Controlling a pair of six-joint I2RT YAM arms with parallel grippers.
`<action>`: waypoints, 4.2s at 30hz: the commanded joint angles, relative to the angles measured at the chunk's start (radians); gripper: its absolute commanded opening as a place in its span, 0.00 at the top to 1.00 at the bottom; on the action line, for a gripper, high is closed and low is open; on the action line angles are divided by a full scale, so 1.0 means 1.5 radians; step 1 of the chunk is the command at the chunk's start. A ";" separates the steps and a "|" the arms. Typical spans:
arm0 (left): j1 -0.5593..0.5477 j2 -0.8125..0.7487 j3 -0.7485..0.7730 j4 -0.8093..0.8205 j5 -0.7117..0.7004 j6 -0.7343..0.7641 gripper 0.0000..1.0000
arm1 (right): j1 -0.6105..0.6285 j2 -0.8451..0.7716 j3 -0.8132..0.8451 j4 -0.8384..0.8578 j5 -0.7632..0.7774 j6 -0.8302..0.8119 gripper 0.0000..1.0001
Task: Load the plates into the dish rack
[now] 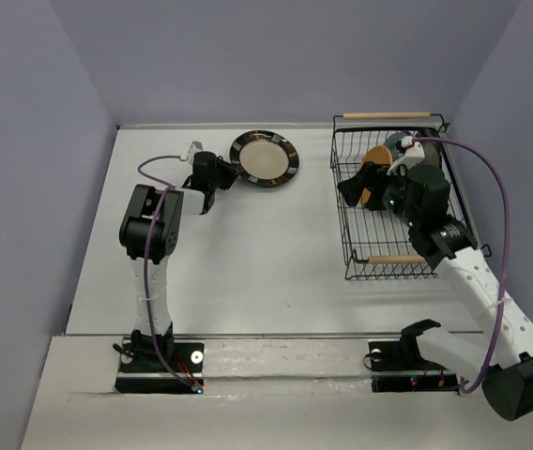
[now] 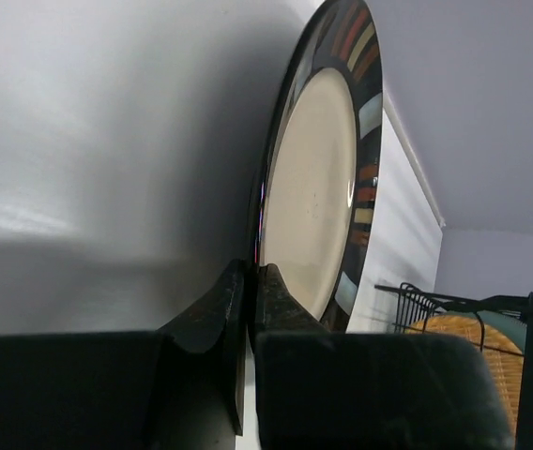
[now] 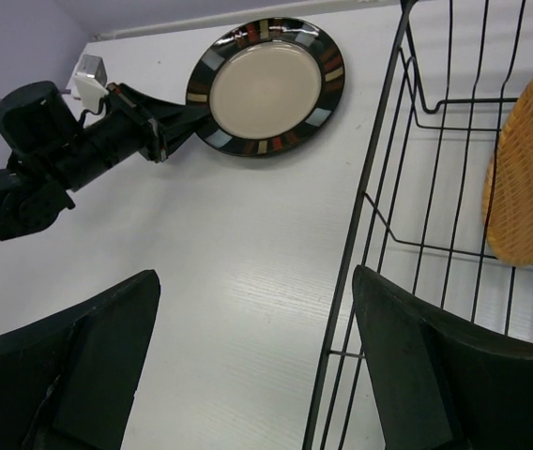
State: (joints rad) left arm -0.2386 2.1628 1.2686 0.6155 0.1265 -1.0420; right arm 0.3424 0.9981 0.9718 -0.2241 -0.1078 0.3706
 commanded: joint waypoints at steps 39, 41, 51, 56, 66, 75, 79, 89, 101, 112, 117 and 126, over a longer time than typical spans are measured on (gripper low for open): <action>-0.106 -0.770 -0.345 0.160 0.260 0.001 0.94 | 0.025 0.202 0.109 0.151 -0.340 0.089 0.88; -0.112 -0.775 -0.333 0.115 0.257 0.021 0.75 | 0.025 0.184 0.107 0.162 -0.318 0.091 0.93; -0.140 -0.874 -0.249 -0.261 0.158 0.252 0.01 | -0.050 0.098 0.207 0.026 -0.087 0.027 0.93; -0.139 -0.927 -0.225 -0.407 0.093 0.376 0.01 | -0.082 0.094 0.268 -0.041 0.071 -0.045 0.93; -0.140 -1.006 -0.311 -0.510 -0.069 0.494 0.01 | -0.096 0.131 0.310 -0.076 0.334 -0.183 0.93; -0.138 -1.013 -0.343 -0.495 -0.077 0.512 0.01 | -0.096 0.235 0.355 -0.079 0.323 -0.270 0.93; -0.136 -1.024 -0.346 -0.495 -0.077 0.518 0.01 | -0.096 0.294 0.381 -0.080 0.323 -0.280 0.93; -0.117 -1.026 -0.348 -0.491 -0.060 0.524 0.01 | -0.096 0.388 0.407 -0.079 0.340 -0.306 0.93; -0.095 -1.034 -0.352 -0.484 -0.031 0.524 0.01 | -0.096 0.408 0.407 -0.068 0.286 -0.287 0.93; -0.094 -1.031 -0.354 -0.483 -0.025 0.524 0.01 | -0.096 0.471 0.413 -0.060 0.308 -0.307 0.93; -0.091 -1.031 -0.355 -0.482 -0.025 0.523 0.01 | -0.096 0.486 0.413 -0.048 0.305 -0.310 0.93; -0.091 -1.027 -0.357 -0.482 -0.021 0.520 0.01 | -0.096 0.522 0.443 -0.057 0.300 -0.343 0.83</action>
State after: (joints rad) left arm -0.3840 0.6254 0.7452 -0.1543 0.0788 -0.2710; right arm 0.1963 1.7573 1.5322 -0.4355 0.3256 -0.0898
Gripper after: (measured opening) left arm 0.990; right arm 0.202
